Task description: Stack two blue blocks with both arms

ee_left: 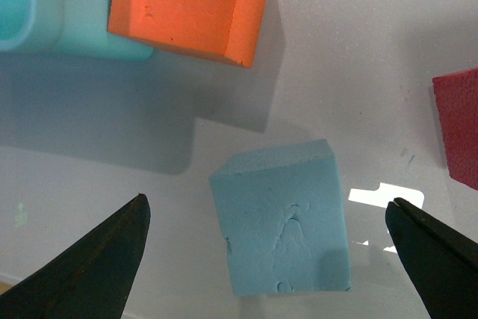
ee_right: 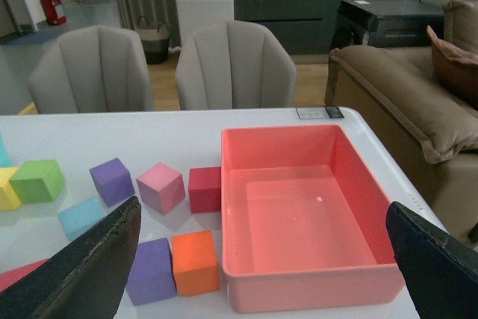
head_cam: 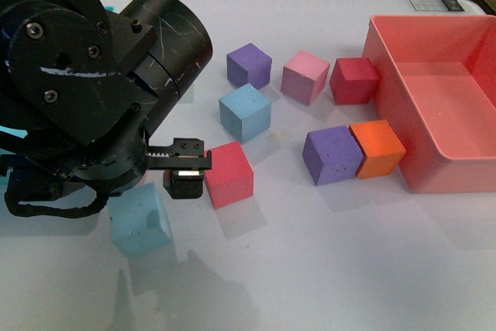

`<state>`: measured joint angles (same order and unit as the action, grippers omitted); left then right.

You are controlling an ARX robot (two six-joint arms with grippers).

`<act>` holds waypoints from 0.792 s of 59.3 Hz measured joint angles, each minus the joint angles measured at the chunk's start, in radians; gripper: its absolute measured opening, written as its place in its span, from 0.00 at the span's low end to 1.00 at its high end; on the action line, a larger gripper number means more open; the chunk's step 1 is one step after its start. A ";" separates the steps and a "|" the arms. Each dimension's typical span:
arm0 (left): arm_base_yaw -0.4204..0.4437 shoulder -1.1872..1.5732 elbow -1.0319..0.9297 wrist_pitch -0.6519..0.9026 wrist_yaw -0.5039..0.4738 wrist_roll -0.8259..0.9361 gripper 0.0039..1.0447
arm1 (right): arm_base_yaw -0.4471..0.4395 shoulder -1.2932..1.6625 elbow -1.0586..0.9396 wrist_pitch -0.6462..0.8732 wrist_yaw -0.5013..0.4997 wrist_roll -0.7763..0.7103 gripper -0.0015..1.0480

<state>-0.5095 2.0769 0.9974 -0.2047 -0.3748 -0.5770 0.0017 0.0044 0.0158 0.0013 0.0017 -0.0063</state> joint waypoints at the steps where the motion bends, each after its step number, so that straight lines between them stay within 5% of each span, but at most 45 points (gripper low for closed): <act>1: 0.000 0.005 0.003 0.000 0.000 -0.001 0.92 | 0.000 0.000 0.000 0.000 0.000 0.000 0.91; 47: 0.001 0.156 0.055 -0.033 0.054 -0.065 0.92 | 0.000 0.000 0.000 0.000 0.000 0.000 0.91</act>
<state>-0.5083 2.2330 1.0527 -0.2375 -0.3206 -0.6422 0.0017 0.0044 0.0158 0.0010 0.0017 -0.0063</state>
